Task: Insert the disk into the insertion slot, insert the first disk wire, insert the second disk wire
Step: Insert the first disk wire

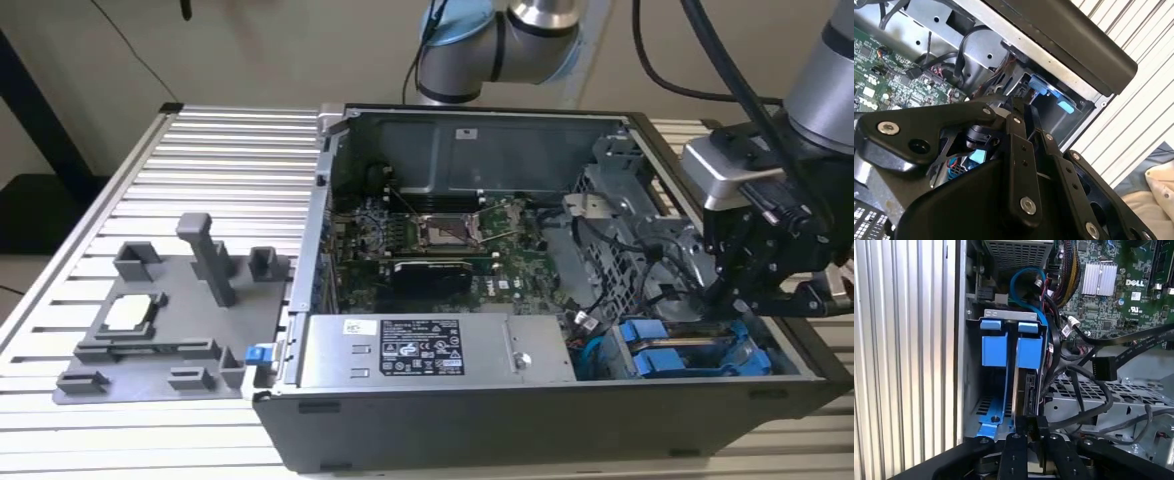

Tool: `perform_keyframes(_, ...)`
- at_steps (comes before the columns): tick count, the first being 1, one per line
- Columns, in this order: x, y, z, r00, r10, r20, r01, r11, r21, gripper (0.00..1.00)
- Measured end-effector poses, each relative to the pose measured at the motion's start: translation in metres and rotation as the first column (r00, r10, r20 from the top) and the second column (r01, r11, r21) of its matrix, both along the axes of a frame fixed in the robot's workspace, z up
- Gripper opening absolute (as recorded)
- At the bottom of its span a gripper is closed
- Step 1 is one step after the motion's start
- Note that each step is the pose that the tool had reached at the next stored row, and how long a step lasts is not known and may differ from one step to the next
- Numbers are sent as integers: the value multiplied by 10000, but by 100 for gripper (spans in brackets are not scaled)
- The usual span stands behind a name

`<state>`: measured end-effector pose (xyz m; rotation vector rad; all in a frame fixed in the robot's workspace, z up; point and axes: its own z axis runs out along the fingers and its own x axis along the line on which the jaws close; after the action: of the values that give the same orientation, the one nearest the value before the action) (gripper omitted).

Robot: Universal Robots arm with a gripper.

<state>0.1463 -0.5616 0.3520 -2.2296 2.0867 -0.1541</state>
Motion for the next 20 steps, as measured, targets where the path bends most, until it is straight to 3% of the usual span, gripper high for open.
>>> perform_keyframes(6,-21,-3,-37,9996,-287,0,287,9996,0,19)
perform_keyframes(8,-22,-8,-41,9994,-353,-1,353,9994,41,19)
perform_keyframes(10,-22,-19,-42,9993,-367,4,367,9992,180,19)
perform_keyframes(13,-22,-40,-44,9993,-370,43,367,9978,559,19)
perform_keyframes(17,-22,-116,-49,9993,-380,41,376,9972,645,19)
perform_keyframes(20,-21,-126,-68,9992,-390,48,386,9970,678,19)
